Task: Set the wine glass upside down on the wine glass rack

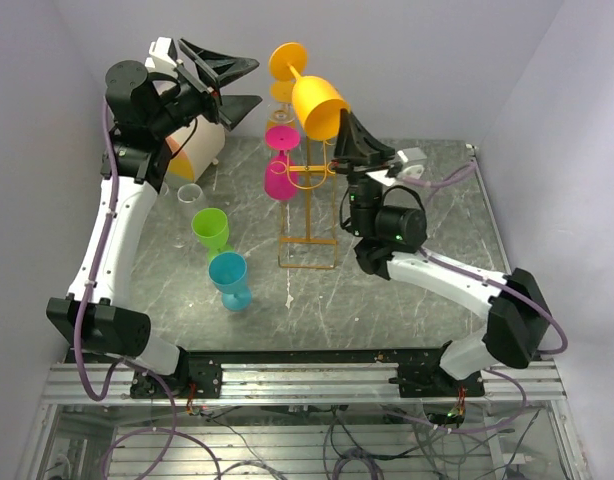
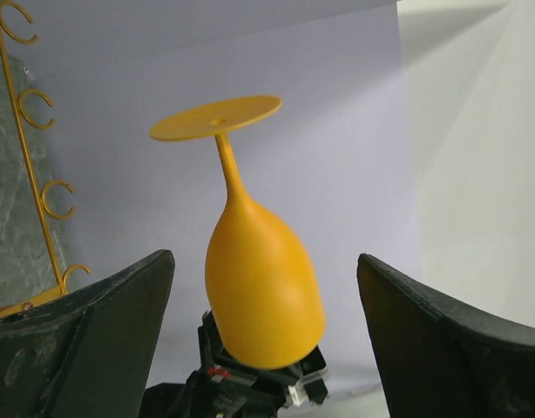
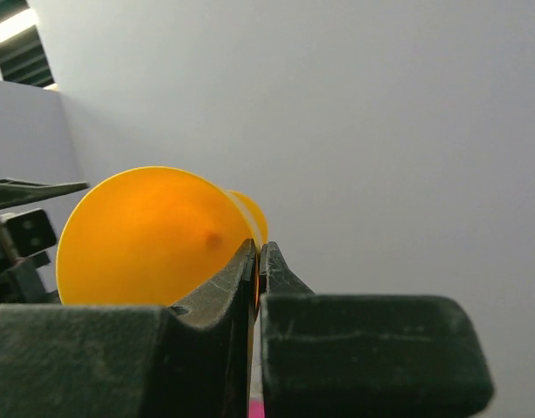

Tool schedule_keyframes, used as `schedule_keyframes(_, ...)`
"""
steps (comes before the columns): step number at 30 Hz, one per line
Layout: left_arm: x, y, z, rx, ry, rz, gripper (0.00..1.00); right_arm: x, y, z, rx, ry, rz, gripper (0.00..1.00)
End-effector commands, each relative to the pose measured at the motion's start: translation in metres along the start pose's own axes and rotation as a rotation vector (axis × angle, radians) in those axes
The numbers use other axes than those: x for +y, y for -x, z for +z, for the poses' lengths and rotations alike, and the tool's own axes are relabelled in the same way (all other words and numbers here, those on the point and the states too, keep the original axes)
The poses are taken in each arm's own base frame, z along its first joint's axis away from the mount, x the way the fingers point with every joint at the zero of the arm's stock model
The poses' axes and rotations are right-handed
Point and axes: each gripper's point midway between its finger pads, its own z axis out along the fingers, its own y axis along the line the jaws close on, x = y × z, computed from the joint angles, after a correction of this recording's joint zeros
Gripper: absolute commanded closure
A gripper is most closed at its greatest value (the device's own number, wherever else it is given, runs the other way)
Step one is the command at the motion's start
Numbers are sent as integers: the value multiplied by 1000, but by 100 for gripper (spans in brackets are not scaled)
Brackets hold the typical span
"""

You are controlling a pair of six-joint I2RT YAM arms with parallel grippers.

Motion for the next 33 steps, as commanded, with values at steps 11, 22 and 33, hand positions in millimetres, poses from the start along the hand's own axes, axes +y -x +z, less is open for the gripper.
schedule_keyframes(11, 17, 7, 20, 3, -6, -52, 18, 48, 0, 0, -105, 39, 10, 100)
schedule_keyframes(22, 25, 7, 24, 5, -2, -40, 40, 77, -30, -7, -52, 91, -8, 100)
schedule_keyframes(33, 19, 6, 22, 4, -20, 12, 92, 89, -49, -14, -22, 102, -65, 100)
